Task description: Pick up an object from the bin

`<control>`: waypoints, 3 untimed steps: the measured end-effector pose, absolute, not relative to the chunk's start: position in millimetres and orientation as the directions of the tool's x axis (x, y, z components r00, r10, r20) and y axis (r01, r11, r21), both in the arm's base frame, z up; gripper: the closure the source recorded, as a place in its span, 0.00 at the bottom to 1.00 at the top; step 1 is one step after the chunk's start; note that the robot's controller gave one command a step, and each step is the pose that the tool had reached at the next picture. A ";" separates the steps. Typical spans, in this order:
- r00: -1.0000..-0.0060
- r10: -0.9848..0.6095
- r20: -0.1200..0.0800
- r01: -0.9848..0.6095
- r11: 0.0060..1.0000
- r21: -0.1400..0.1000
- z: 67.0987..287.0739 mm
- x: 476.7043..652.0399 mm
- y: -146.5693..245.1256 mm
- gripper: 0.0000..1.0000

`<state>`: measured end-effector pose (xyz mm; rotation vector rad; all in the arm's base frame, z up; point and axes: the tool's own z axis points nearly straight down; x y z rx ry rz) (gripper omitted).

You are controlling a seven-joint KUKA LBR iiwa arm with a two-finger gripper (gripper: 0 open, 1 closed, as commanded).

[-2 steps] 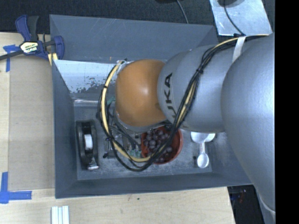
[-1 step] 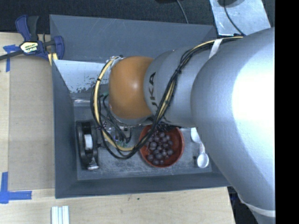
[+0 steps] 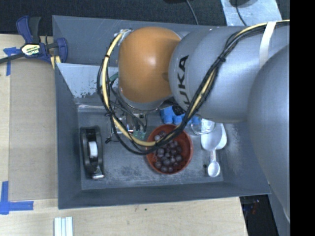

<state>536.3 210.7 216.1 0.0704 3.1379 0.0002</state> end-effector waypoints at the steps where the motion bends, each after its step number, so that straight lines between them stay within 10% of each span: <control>1: -0.959 -0.283 -0.003 -0.283 0.959 0.000 151.7 516.6 217.0 1.00; 2: -0.994 -0.106 -0.009 -0.106 0.994 0.003 161.0 530.0 223.0 1.00; 3: -0.996 -0.092 -0.012 -0.092 0.996 0.003 104.8 528.6 228.5 1.00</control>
Offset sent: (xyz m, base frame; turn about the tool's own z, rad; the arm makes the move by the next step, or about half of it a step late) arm 0.0070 0.0197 -0.0126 0.1639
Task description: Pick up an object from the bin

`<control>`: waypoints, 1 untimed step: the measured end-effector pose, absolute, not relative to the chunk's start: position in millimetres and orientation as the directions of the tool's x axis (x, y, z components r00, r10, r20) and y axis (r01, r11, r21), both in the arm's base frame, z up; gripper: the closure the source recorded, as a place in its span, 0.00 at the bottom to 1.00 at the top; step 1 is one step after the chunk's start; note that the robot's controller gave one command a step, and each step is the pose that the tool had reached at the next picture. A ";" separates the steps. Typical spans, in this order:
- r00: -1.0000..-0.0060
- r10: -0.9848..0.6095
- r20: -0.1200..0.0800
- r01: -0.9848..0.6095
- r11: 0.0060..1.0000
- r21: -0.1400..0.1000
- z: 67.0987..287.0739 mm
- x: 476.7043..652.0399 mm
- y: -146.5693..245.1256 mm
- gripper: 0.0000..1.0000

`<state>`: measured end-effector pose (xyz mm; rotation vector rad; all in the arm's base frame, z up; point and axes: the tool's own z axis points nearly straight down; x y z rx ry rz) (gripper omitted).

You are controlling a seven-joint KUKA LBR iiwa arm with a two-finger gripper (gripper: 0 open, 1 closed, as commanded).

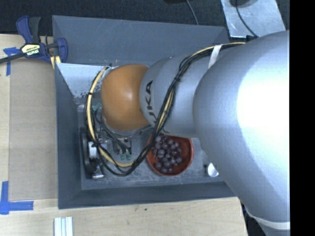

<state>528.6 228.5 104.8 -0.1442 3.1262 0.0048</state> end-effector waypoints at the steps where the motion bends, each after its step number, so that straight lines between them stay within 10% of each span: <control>1: -0.996 -0.090 -0.012 -0.090 0.996 0.003 105.8 528.8 228.5 1.00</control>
Offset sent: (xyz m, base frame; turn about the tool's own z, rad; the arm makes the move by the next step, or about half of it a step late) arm 0.0005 0.0021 -0.0348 -0.2750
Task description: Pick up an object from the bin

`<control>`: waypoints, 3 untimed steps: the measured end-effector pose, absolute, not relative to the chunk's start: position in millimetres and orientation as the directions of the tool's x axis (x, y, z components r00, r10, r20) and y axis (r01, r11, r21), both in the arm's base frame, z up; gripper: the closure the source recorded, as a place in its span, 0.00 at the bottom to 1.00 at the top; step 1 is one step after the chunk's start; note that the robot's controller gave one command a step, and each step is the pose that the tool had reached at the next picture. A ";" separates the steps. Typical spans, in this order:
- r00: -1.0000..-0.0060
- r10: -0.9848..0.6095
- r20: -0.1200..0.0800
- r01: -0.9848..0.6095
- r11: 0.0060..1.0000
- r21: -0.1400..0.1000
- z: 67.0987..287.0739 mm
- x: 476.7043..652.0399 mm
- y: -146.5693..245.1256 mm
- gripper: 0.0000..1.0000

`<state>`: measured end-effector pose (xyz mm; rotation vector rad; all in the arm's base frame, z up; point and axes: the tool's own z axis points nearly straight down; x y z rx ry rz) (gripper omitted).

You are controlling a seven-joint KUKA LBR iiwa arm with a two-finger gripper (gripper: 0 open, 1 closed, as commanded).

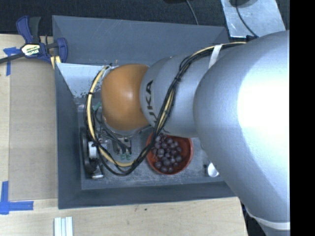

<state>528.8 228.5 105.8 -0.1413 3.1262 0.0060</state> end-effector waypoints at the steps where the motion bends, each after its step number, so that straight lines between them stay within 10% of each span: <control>1: -0.972 -0.235 -0.021 -0.235 0.972 0.000 105.0 532.1 228.0 1.00; 3: -0.983 -0.183 -0.020 -0.183 0.983 0.004 104.7 531.6 229.5 1.00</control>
Offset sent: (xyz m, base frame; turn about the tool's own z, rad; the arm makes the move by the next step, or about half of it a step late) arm 0.0043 -0.0029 -0.0358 -0.3105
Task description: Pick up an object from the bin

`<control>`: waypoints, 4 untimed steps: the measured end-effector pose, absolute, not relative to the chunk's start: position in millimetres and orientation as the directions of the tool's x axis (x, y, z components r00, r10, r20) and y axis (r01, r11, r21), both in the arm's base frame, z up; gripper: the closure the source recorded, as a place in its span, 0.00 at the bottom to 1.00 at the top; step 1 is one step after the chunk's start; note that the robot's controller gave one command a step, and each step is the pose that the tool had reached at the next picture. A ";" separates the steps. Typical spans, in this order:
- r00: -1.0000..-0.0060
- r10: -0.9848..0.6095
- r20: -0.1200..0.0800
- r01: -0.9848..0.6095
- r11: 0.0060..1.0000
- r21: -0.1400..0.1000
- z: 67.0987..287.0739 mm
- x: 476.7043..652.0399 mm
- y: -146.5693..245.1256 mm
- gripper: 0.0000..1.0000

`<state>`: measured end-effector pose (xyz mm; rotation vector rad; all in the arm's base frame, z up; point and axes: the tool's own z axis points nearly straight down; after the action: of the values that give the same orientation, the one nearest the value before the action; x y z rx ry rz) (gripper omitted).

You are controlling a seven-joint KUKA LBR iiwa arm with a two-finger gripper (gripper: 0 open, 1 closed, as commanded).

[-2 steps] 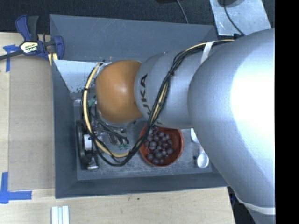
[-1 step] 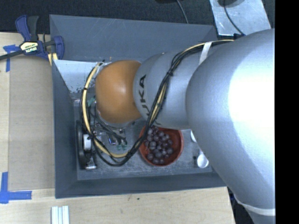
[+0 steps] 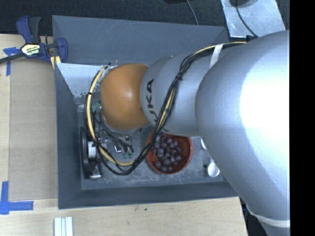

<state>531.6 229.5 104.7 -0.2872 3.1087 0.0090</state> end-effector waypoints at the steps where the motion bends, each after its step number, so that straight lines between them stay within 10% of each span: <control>1: -0.983 -0.183 -0.020 -0.183 0.983 0.004 104.7 531.6 229.5 1.00; 4: -0.983 -0.182 -0.020 -0.182 0.983 0.004 104.7 531.6 229.4 1.00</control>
Offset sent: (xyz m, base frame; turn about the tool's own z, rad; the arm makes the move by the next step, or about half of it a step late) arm -0.0089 0.0161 0.0572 -0.3450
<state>531.6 229.4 104.7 -0.2857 3.1090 0.0094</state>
